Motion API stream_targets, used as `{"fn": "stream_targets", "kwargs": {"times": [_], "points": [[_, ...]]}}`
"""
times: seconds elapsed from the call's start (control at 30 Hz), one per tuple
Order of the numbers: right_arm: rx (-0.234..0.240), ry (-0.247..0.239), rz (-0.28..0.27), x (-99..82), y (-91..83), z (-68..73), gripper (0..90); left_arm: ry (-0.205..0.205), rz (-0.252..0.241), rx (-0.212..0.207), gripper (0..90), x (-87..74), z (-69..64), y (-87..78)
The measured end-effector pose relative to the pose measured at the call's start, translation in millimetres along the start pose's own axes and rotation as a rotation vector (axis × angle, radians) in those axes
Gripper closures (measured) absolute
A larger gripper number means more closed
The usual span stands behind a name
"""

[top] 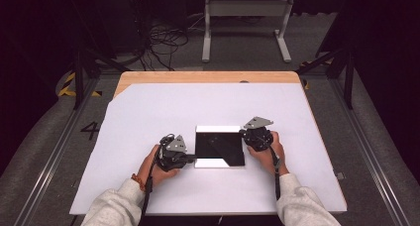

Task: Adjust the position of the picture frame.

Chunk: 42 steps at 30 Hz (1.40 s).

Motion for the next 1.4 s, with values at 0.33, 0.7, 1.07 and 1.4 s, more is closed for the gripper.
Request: {"fn": "stream_targets", "kwargs": {"times": [0.33, 0.7, 1.07, 1.4], "points": [[0.041, 0.010, -0.027, 0.1, -15.5, 1.7, 82.2, -0.008, -0.062, 0.062, 74.5, 1.3, 2.0, -11.2], [0.085, -0.020, -0.042, -8.6, -41.1, 4.2, 75.3, -0.052, -0.108, 0.204, 41.1, -8.7, 3.3, -37.4], [0.118, -0.045, -0.016, -24.3, -62.5, 3.3, 74.8, -0.047, -0.080, 0.256, 26.7, -24.3, -4.5, -50.9], [0.147, -0.044, 0.001, -40.2, -77.7, 5.0, 74.6, -0.054, -0.051, 0.250, 20.4, -36.5, -12.5, -57.8]]}}
Point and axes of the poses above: each handheld gripper's, and its own axes: y roughly forward along the jaws, x roughly out of its top, z roughly to its left, the point moved 1 cm from there along y, roughly forward along the jaws, and after that the axes turned 2 degrees about y, right-handed, at the moved point
